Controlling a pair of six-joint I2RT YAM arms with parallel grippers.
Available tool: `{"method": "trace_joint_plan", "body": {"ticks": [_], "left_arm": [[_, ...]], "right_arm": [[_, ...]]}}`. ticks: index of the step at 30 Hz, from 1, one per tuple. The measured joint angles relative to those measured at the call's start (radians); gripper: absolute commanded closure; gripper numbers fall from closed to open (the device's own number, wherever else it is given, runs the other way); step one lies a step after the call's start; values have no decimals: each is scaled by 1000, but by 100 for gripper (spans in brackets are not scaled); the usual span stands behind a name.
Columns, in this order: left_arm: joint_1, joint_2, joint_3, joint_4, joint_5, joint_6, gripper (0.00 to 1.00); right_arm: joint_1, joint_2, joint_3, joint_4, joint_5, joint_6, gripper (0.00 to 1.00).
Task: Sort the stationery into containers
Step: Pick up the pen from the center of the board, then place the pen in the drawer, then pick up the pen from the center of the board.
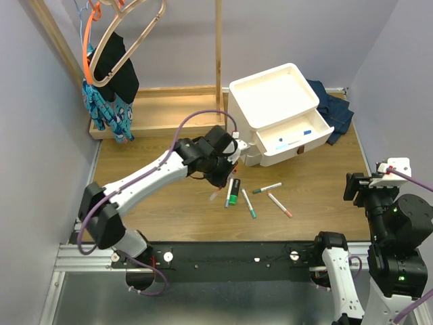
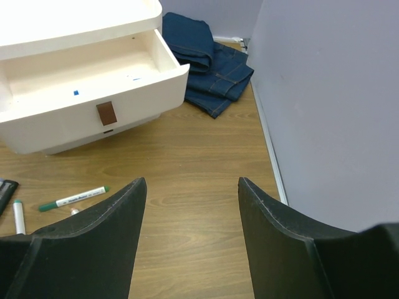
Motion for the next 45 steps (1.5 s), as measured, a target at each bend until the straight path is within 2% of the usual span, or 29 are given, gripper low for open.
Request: {"method": "trace_joint_plan", "body": {"ticks": [4, 9, 12, 16, 20, 27, 29, 30, 33, 39, 40, 43, 45], "left_arm": [[-14, -82, 137, -35, 100, 179, 100], [-103, -67, 349, -47, 138, 349, 100], [-158, 19, 566, -46, 125, 449, 100], [-167, 192, 842, -32, 64, 525, 100], [-161, 345, 988, -5, 7, 563, 100], [-151, 516, 1025, 24, -52, 597, 99], [-146, 545, 1028, 36, -60, 597, 85], [-142, 558, 1030, 44, -64, 596, 73], [-135, 581, 1040, 54, -84, 594, 55], [-131, 561, 1046, 76, -125, 569, 36], [-134, 539, 1030, 85, -139, 569, 36], [-143, 422, 921, 111, -185, 564, 34], [-143, 286, 792, 135, -240, 531, 30]], "right_arm": [[0, -20, -29, 17, -3, 4, 32], [0, -38, -49, 46, -5, 24, 32], [0, -41, -60, 67, -5, 37, 32], [0, -40, -69, 90, -4, 48, 32], [0, -40, -72, 101, -3, 54, 32], [0, -40, -76, 111, 17, 54, 32], [0, -40, -76, 111, 24, 54, 32], [0, -40, -76, 111, 25, 54, 32], [-1, -39, -76, 111, 29, 54, 32], [-1, -39, -79, 111, 29, 54, 32], [-1, -39, -83, 111, 29, 54, 32], [-1, -38, -98, 113, 29, 54, 32], [-1, -37, -109, 112, 29, 54, 32]]}}
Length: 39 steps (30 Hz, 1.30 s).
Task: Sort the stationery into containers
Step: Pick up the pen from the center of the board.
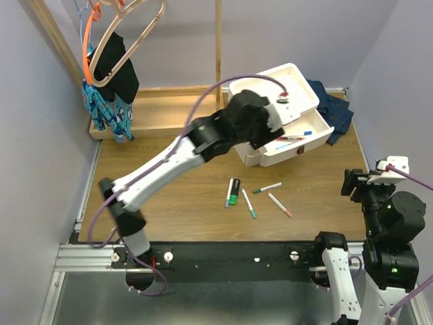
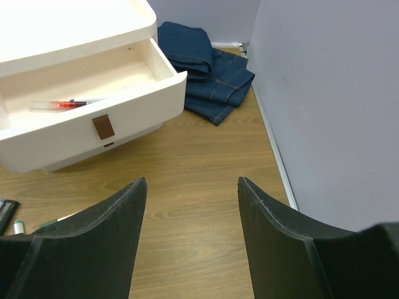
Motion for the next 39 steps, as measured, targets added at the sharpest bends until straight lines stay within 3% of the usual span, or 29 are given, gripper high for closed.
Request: {"method": "trace_joint_plan", "body": {"ticks": [5, 7, 11, 15, 24, 39], "left_arm": [[13, -338, -358, 8, -98, -163, 30], [39, -392, -455, -29, -104, -224, 31], [106, -376, -625, -55, -87, -359, 34], [180, -249, -773, -78, -43, -497, 36], [219, -136, -843, 2, 58, -690, 36], [226, 16, -792, 97, 182, -784, 38]], "right_arm": [[0, 13, -10, 1, -1, -1, 32], [0, 20, -10, 1, -1, -5, 32], [0, 36, -10, 3, -12, -12, 32], [0, 61, -9, 2, -13, -12, 32], [0, 99, 11, -2, -11, -26, 32], [-6, 114, 16, -3, 19, -46, 32]]}}
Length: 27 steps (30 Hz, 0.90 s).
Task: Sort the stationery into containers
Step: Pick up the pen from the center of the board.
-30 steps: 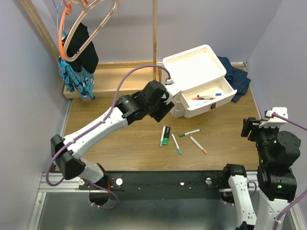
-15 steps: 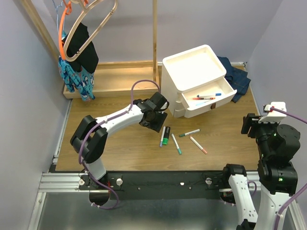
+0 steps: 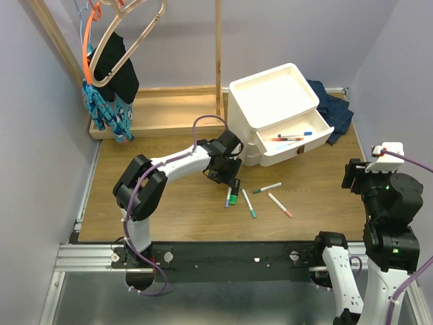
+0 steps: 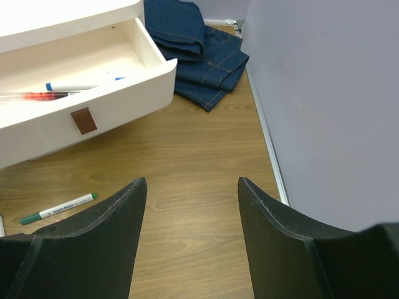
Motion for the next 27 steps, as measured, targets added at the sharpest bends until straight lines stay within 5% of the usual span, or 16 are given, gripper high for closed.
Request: {"method": "trace_joint_plan", "body": {"ticks": [27], "left_arm": [[-14, 43, -45, 48, -97, -78, 53]], "right_arm": [[-13, -6, 0, -4, 3, 0, 32]]}}
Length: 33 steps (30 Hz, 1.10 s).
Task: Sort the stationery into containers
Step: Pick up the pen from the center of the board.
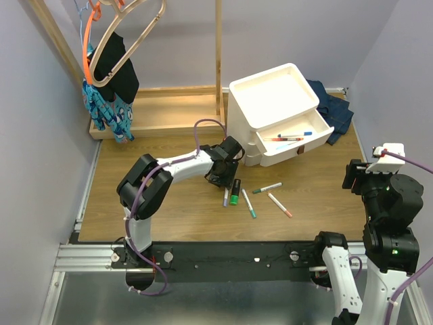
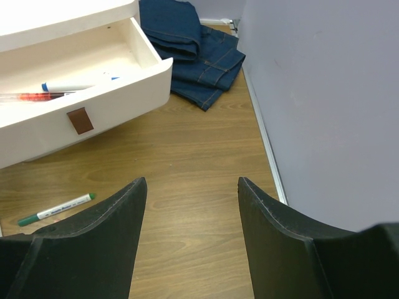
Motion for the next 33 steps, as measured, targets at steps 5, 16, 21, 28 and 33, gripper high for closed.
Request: {"method": "trace_joint_plan", "body": {"ticks": [5, 16, 21, 28, 33], "left_arm": [[-6, -28, -45, 31, -28, -5, 60], [-7, -127, -180, 76, -5, 9, 100], [6, -126, -128, -34, 4, 95, 100], [149, -206, 74, -154, 59, 326, 100], [205, -317, 225, -169, 185, 486, 100]], "right_arm": [[0, 0, 0, 0, 0, 0, 32], [0, -6, 0, -18, -3, 1, 32], [0, -18, -6, -14, -13, 3, 32], [0, -21, -44, 17, -45, 11, 32], [0, -21, -85, 74, -55, 29, 32]]}}
